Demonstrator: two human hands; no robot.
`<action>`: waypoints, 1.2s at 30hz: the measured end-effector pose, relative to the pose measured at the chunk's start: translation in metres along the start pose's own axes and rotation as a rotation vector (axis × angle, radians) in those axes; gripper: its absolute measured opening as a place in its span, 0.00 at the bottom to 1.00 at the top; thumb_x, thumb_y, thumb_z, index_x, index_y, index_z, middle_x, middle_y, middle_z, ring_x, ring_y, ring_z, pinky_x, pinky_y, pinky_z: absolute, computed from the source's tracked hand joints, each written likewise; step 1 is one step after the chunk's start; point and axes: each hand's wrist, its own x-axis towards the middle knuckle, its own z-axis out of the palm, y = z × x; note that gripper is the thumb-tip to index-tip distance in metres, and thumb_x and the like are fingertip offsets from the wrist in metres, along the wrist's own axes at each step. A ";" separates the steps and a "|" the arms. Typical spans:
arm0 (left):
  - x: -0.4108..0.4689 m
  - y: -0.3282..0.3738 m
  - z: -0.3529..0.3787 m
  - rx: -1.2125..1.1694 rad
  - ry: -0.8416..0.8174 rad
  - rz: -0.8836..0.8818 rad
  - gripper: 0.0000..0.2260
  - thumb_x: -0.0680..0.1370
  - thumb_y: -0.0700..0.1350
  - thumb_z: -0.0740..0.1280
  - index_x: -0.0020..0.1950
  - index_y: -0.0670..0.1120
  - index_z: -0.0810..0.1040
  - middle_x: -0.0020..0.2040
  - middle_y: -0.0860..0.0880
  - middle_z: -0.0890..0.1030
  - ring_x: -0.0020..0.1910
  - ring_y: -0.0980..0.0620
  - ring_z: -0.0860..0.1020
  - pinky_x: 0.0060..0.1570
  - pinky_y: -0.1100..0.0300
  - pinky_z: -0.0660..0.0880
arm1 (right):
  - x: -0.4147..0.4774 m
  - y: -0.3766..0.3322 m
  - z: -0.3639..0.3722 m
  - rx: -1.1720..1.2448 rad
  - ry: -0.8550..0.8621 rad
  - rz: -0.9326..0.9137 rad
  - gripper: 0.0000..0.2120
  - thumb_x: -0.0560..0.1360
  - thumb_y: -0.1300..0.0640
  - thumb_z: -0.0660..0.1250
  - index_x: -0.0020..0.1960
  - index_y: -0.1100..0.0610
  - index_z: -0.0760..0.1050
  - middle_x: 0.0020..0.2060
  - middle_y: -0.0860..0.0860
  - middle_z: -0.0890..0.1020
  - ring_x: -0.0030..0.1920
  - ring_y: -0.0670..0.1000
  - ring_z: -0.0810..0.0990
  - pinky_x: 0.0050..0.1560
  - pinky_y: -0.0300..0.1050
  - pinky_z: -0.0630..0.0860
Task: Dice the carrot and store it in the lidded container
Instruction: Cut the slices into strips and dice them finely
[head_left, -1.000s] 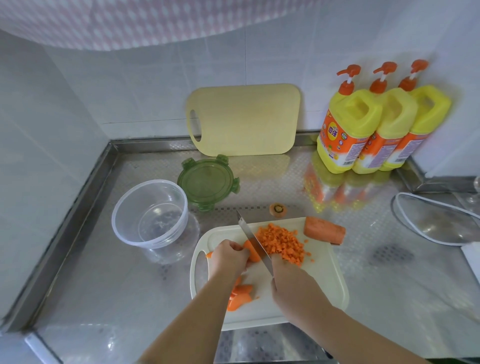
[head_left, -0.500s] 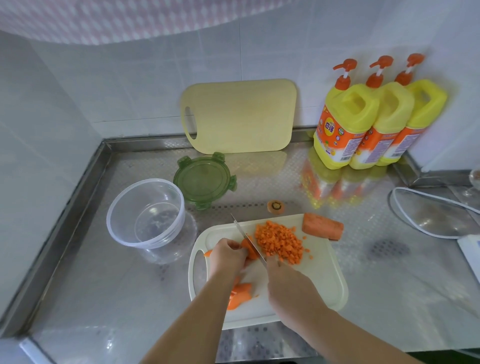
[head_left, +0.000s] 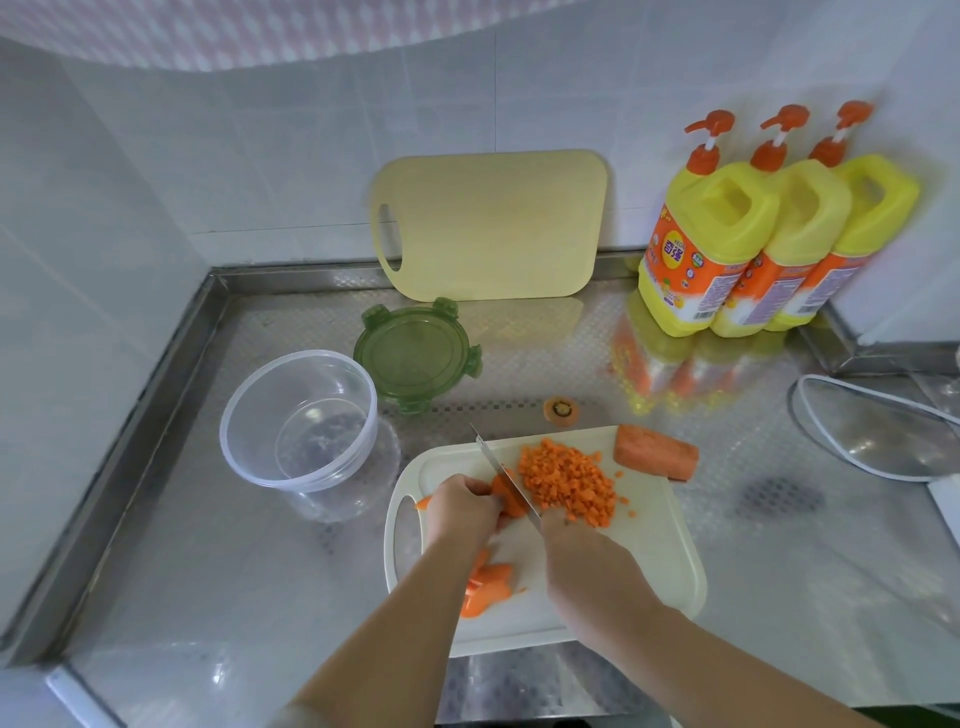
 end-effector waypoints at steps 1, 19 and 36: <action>0.000 0.000 0.000 -0.007 0.001 -0.002 0.08 0.73 0.39 0.67 0.35 0.46 0.80 0.33 0.44 0.84 0.40 0.43 0.83 0.46 0.50 0.81 | 0.000 0.000 -0.001 -0.001 -0.009 0.007 0.21 0.80 0.65 0.52 0.73 0.58 0.56 0.60 0.52 0.75 0.57 0.51 0.77 0.46 0.38 0.68; 0.007 -0.008 0.000 0.009 -0.016 0.024 0.05 0.74 0.43 0.67 0.44 0.45 0.82 0.30 0.49 0.83 0.32 0.50 0.81 0.43 0.52 0.82 | 0.017 0.014 0.002 0.232 0.006 0.071 0.11 0.81 0.56 0.52 0.58 0.59 0.69 0.33 0.44 0.64 0.36 0.48 0.69 0.35 0.39 0.66; 0.004 -0.010 0.000 -0.024 0.012 0.020 0.05 0.70 0.45 0.69 0.45 0.47 0.79 0.34 0.48 0.84 0.38 0.48 0.83 0.44 0.50 0.82 | -0.006 -0.004 -0.006 0.076 0.007 0.018 0.16 0.81 0.62 0.52 0.67 0.55 0.62 0.55 0.51 0.76 0.54 0.50 0.77 0.34 0.36 0.62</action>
